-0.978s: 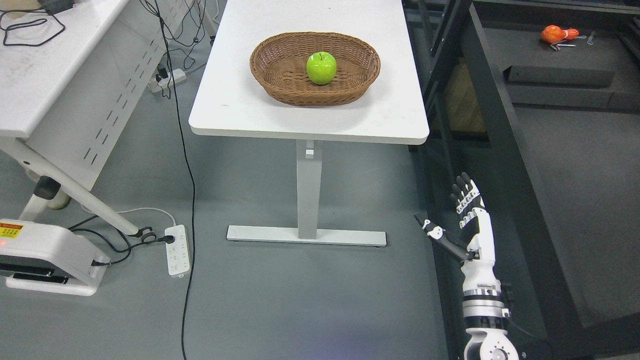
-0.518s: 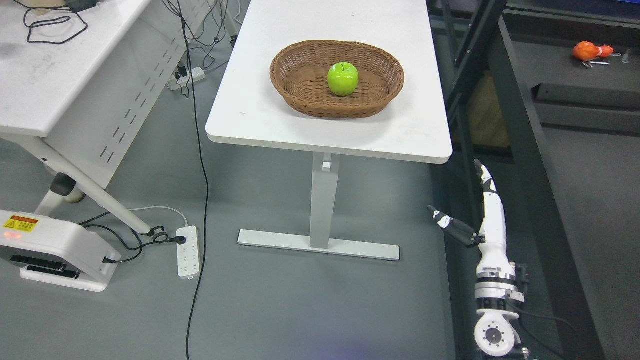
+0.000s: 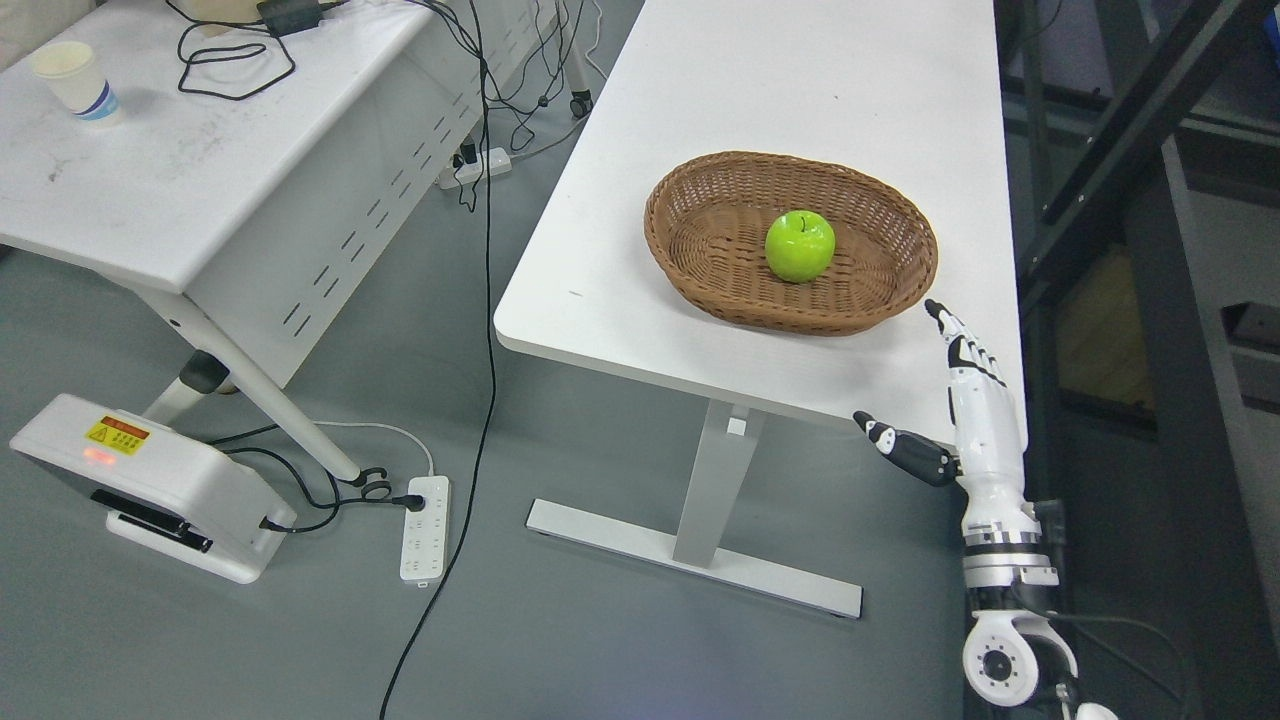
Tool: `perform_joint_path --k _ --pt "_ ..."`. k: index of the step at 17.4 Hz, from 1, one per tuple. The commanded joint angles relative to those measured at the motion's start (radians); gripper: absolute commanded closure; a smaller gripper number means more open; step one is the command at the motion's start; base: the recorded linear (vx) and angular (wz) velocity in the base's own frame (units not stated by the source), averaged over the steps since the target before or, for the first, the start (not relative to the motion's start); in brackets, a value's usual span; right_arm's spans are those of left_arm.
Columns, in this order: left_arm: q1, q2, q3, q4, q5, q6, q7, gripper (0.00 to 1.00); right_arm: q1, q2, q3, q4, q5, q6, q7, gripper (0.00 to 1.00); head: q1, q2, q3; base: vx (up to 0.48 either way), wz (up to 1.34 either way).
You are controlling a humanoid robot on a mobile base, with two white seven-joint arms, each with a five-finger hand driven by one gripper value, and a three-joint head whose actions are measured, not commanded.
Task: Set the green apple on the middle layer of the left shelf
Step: 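Drive toward the white table and raise the right hand beside the basket, then reach the right hand into the wicker basket over the green apple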
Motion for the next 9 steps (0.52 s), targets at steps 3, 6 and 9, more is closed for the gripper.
perform_joint_path --k 3,6,9 --pt "0.009 0.017 0.0 0.0 0.0 -0.001 0.001 0.0 -0.096 -0.035 0.024 -0.002 -0.04 0.011 0.067 0.0 0.0 0.0 0.0 0.207 0.08" --pt "0.009 0.017 0.0 0.0 0.0 0.001 -0.001 0.0 -0.125 -0.046 0.037 0.002 -0.045 0.015 0.123 0.0 0.0 0.0 0.0 0.19 0.02" --pt "0.009 0.017 0.0 0.0 0.0 0.001 -0.001 0.0 -0.137 -0.051 0.061 0.005 -0.042 0.015 0.129 0.0 0.0 0.0 0.0 0.172 0.03"
